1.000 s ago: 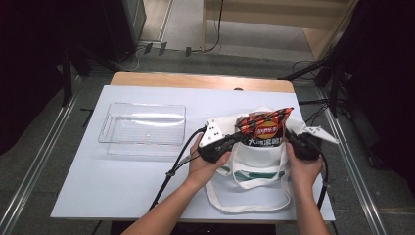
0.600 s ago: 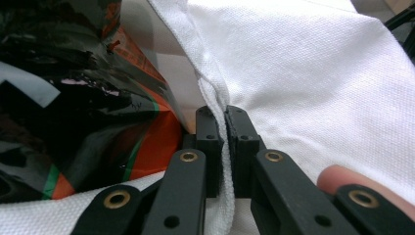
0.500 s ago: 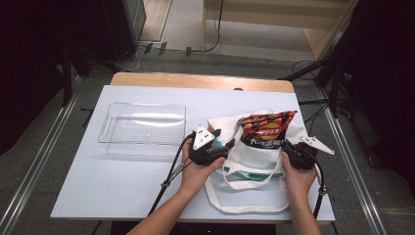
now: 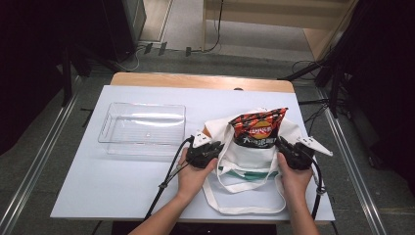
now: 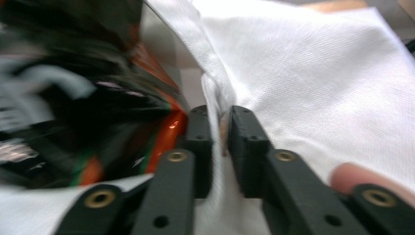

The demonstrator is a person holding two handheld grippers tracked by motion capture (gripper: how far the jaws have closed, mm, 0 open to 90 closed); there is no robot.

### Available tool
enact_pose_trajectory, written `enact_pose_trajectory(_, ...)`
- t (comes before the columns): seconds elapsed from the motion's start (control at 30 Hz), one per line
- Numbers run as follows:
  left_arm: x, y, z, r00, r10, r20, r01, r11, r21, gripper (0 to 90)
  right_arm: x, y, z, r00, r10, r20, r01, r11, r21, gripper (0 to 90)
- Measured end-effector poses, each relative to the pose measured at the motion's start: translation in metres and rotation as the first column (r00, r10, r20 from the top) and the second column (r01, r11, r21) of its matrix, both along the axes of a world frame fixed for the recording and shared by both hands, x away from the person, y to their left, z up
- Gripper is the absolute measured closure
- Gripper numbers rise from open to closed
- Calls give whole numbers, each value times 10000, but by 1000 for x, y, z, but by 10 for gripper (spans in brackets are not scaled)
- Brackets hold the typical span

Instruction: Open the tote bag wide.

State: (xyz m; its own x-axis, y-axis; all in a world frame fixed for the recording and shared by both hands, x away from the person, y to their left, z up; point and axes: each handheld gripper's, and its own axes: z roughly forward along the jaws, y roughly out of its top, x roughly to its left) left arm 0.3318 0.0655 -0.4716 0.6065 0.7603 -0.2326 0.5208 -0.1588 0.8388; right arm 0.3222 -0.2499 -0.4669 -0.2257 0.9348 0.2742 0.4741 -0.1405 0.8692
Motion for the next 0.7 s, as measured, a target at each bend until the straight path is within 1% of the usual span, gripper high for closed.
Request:
enact_pose_trajectory(0.03, 0, -1, 0, 10000, 10, -9, -10, 9999, 134, 796, -6, -1, 4, 9995, -141, 293, 143, 9999, -60, 696)
enact_pose_trajectory(0.07, 0, -2, -1, 10000, 10, 48, -12, 9997, 224, 795, -14, -1, 8, 9978, -277, 601, 286, 9995, -132, 666)
enact_pose_trajectory(0.1, -1, -3, -1, 9999, 21, 105, -24, 9995, 318, 796, -22, 0, 13, 9958, -489, 774, 494, 9988, -55, 667)
enact_pose_trajectory(0.13, -1, -3, -1, 9999, 17, 144, -22, 9993, 363, 796, -31, 0, 19, 9922, -720, 1019, 734, 9972, -105, 673)
enact_pose_trajectory(0.17, -1, -3, -1, 9999, 24, 144, -30, 9992, 392, 796, -40, 1, 25, 9871, -963, 1280, 976, 9952, -42, 706)
enact_pose_trajectory(0.2, -1, -3, -1, 9999, 36, 147, -42, 9992, 392, 796, -47, 2, 29, 9832, -1052, 1489, 1070, 9943, -38, 753)
enact_pose_trajectory(0.23, -2, -3, -1, 9999, 33, 130, -38, 9993, 379, 796, -54, 5, 33, 9795, -1002, 1745, 1025, 9947, -38, 812)
enact_pose_trajectory(0.27, -1, -3, -1, 9999, 23, 111, -27, 9994, 338, 796, -61, 9, 36, 9770, -746, 1997, 799, 9966, -185, 849)
enact_pose_trajectory(0.3, -2, -2, -1, 9999, 19, 113, -23, 9994, 344, 797, -64, 13, 39, 9766, -513, 2090, 598, 9976, -347, 896)
enact_pose_trajectory(0.33, -2, -3, -1, 9999, 53, 153, -58, 9994, 341, 797, -65, 16, 40, 9774, -261, 2098, 356, 9985, -418, 900)
enact_pose_trajectory(0.37, -3, -3, -1, 9998, 59, 200, -66, 9993, 365, 798, -65, 19, 40, 9797, -72, 2003, 140, 9994, -324, 900)
enact_pose_trajectory(0.4, -3, -3, -1, 9997, 53, 233, -62, 9991, 413, 798, -63, 20, 39, 9827, -17, 1850, 64, 9997, -248, 900)
enact_pose_trajectory(0.57, -6, -4, -1, 9991, 54, 421, -74, 9989, 470, 797, -52, 27, 29, 9904, -86, 1381, 132, 9994, -328, 900)
enact_pose_trajectory(0.6, -6, -4, -1, 9990, 54, 450, -77, 9987, 512, 796, -50, 28, 26, 9936, 19, 1130, 21, 9994, -352, 900)
enact_pose_trajectory(0.63, -6, -4, -1, 9988, 67, 475, -92, 9985, 541, 796, -46, 30, 22, 9962, 181, 851, -140, 9987, -482, 900)
enact_pose_trajectory(0.7, -7, -4, -1, 9987, 72, 495, -99, 9985, 535, 793, -43, 32, 13, 9997, 91, 208, -76, 9975, -701, 900)
